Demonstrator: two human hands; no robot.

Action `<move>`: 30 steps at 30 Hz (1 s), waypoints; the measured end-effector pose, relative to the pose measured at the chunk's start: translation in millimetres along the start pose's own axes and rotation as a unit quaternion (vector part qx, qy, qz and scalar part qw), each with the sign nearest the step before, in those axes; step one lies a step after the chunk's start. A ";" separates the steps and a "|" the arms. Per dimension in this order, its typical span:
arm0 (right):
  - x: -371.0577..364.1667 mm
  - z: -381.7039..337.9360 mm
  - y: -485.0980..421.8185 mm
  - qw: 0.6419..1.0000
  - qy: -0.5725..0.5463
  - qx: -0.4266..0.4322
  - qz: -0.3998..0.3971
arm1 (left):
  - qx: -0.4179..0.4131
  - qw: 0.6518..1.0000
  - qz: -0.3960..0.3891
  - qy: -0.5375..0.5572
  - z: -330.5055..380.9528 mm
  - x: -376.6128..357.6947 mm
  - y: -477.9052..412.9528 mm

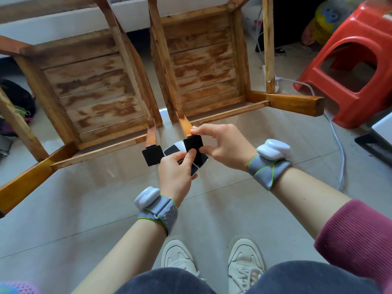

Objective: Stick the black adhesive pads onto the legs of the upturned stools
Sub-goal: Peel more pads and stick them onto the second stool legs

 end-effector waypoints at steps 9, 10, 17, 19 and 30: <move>2.9 -0.7 -5.0 0.999 -0.031 -0.030 0.018 | -0.014 1.000 0.009 -0.013 -0.1 0.2 -2.2; 3.3 -1.7 -5.6 0.999 -0.032 -0.031 0.018 | -0.014 1.000 0.009 -0.012 -0.7 0.2 -2.1; 6.5 -7.7 -11.1 0.997 -0.038 -0.056 0.039 | -0.002 1.000 0.004 -0.009 -2.1 0.3 -2.0; 6.3 -8.8 -13.2 0.996 -0.026 -0.060 0.054 | -0.005 1.000 0.005 -0.015 -1.2 0.3 -2.0; 3.2 -1.8 -11.7 0.988 -0.105 -0.101 0.045 | 0.008 1.000 -0.004 -0.001 1.7 0.7 0.3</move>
Point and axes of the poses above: each hand's wrist, its own y-axis away from the middle knuckle, its own x-axis out of the back of the hand, z = x × y, the point moved 5 cm from there along -y, towards the middle knuckle, and after that the axes turned 11 degrees about z, right-handed, at the moved point
